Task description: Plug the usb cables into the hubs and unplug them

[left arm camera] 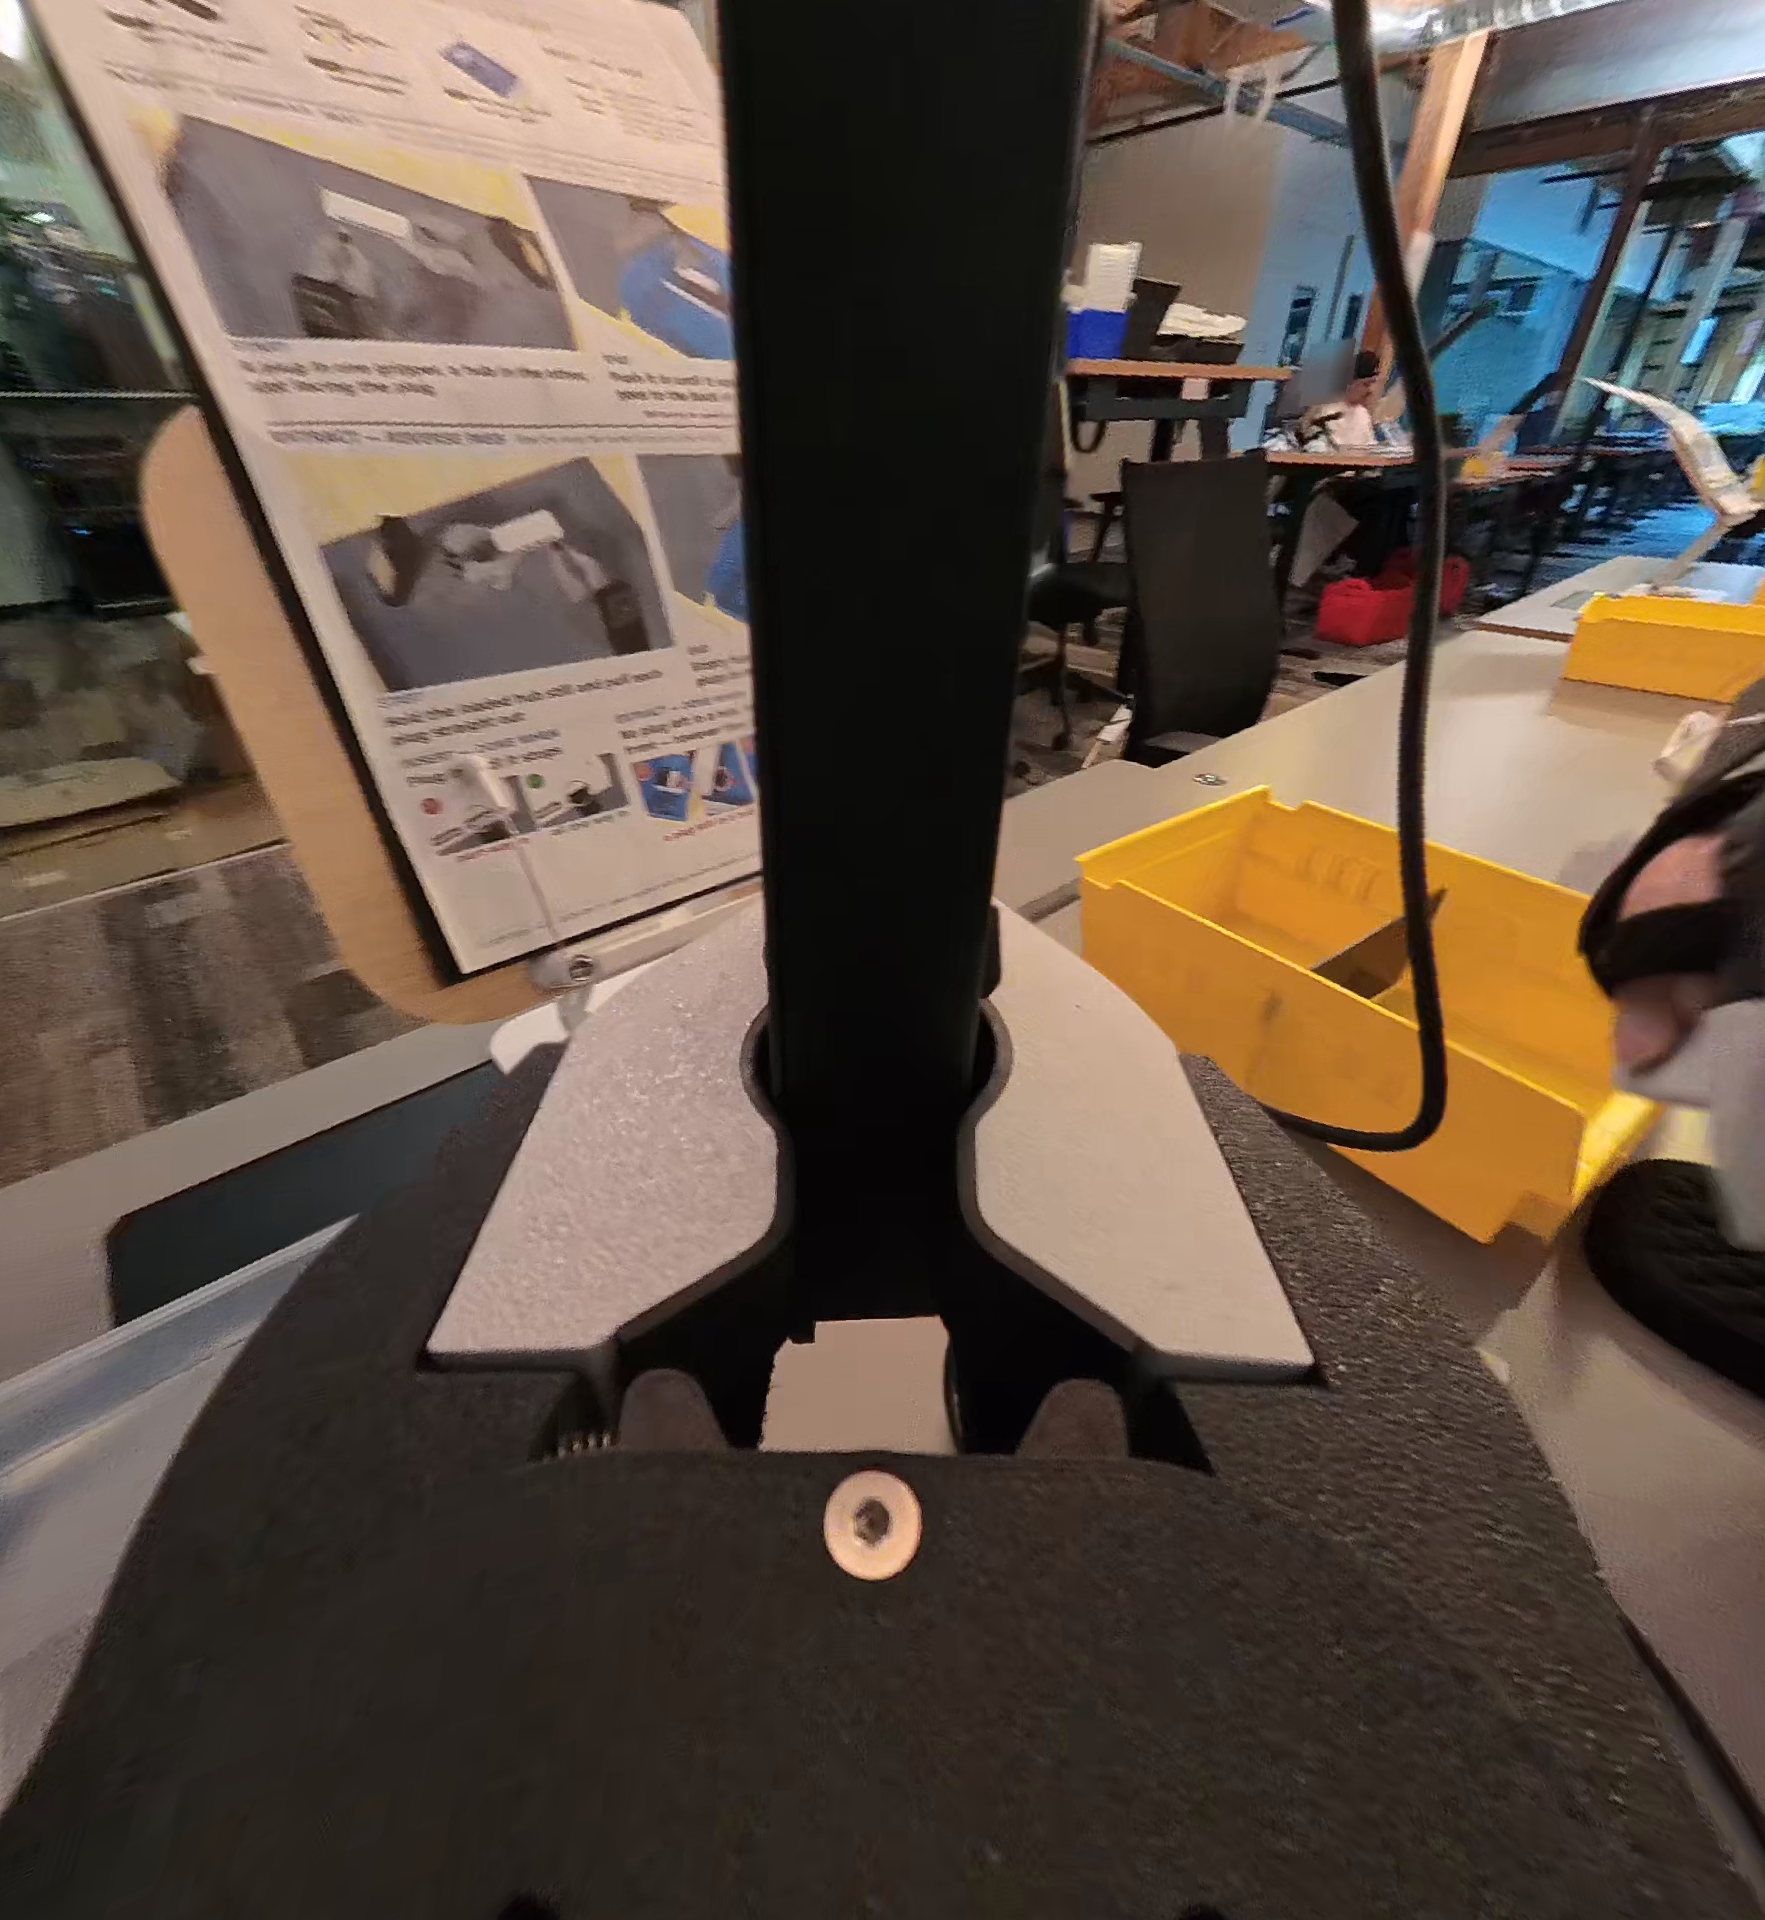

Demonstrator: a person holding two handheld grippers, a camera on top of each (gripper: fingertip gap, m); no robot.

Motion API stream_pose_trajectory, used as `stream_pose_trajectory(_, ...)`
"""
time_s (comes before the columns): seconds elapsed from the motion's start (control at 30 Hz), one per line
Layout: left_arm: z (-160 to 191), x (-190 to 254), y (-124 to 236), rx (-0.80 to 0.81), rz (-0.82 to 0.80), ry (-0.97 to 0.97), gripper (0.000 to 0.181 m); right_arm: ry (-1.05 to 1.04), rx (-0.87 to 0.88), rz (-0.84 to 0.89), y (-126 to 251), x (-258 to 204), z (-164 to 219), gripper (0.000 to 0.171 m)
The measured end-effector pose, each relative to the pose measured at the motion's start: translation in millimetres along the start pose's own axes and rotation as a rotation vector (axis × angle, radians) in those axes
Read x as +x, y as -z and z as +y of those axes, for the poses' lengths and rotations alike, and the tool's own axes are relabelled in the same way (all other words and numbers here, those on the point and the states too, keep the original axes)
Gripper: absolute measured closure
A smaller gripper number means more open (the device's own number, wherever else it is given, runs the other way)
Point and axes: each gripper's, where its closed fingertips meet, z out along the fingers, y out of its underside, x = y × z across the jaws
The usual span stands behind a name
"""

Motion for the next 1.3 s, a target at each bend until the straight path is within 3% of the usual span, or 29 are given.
stream_pose_trajectory(0.1, -2.7, -13.0, 9.4, 0.01, -0.039, 0.003, 0.152, -0.324, -0.152, 0.043, -17.9, 37.6, 57.7, 0.162)
stream_pose_trajectory(0.17, -4.0, -19.4, 14.0, 0.02, -0.052, 0.02, 0.152, -0.512, -0.277, 0.077, -32.7, 54.2, 92.1, 0.164)
stream_pose_trajectory(0.3, -5.1, -29.1, 20.9, 0.023, -0.081, 0.024, 0.155, -0.495, -0.405, 0.106, -70.2, 60.0, 119.6, 0.163)
stream_pose_trajectory(0.43, -7.2, -37.5, 28.5, 0.031, -0.108, 0.02, 0.155, -0.529, -0.558, 0.178, -84.9, 67.1, 150.2, 0.162)
stream_pose_trajectory(0.53, -8.5, -39.9, 32.3, 0.043, -0.098, 0.036, 0.155, -0.545, -0.529, 0.18, -96.3, 71.1, 156.4, 0.154)
stream_pose_trajectory(0.87, -12.3, -36.3, 34.4, 0.065, -0.054, 0.063, 0.155, -0.629, -0.504, 0.171, -106.8, 72.5, 180.7, 0.152)
stream_pose_trajectory(1.3, -6.5, -25.0, 23.8, 0.021, -0.029, 0.023, 0.152, -0.844, -0.164, 0.037, -133.2, 69.9, 155.5, 0.155)
